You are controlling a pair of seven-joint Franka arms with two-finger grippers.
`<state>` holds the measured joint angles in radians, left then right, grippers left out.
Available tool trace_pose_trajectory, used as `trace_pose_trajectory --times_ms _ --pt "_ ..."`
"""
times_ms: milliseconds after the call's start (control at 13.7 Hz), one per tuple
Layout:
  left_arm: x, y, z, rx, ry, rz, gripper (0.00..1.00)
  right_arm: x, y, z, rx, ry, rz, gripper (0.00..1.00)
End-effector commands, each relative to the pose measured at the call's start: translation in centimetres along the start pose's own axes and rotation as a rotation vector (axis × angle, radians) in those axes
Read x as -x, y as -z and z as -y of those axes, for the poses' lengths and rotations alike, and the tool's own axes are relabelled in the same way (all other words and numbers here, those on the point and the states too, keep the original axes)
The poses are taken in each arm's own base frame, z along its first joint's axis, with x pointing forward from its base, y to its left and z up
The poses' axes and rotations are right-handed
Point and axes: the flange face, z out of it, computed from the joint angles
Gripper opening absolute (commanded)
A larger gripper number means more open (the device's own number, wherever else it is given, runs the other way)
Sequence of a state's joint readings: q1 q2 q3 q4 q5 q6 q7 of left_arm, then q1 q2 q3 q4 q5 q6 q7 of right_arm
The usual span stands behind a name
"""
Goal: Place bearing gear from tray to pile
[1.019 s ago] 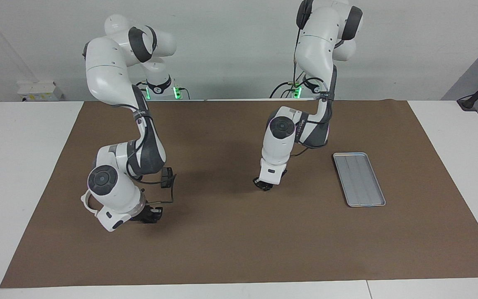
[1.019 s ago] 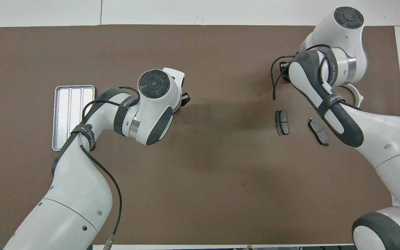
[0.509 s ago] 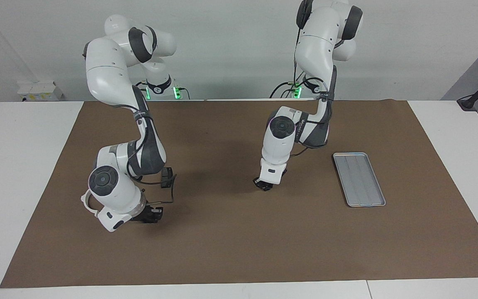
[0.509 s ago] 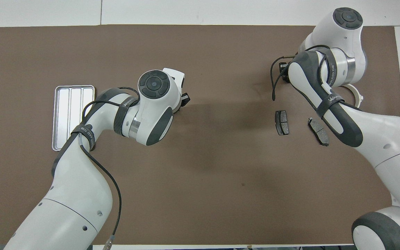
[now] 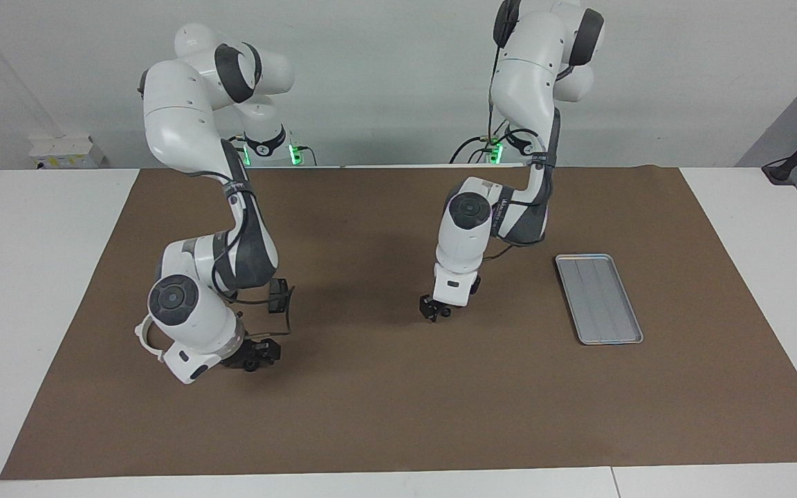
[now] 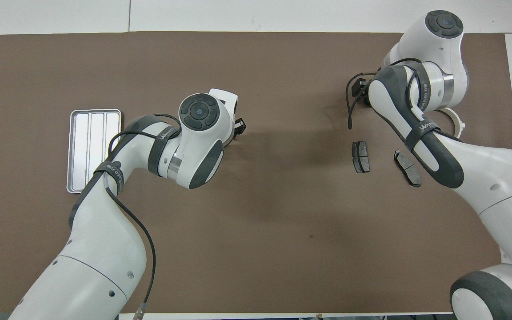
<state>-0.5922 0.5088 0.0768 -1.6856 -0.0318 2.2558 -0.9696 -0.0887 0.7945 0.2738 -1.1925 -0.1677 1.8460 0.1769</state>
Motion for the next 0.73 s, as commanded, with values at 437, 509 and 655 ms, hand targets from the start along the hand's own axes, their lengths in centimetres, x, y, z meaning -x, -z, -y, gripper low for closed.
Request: trace_pose_trajectory --times_ms 437,509,655 --pt "-9.8 21.4 18.7 -0.045 -0.096 0.056 1.00 4.9 5.9 20.4 -0.045 -0.415 -0.042 1.00" --pt "-10.3 23.3 21.3 -0.040 -0.128 0.063 1.00 5.5 5.4 22.8 -0.058 -0.463 -0.055 1.00" --pt "-10.9 26.5 25.8 -0.033 -0.155 0.076 1.00 6.9 4.0 27.5 -0.074 -0.498 -0.076 1.00"
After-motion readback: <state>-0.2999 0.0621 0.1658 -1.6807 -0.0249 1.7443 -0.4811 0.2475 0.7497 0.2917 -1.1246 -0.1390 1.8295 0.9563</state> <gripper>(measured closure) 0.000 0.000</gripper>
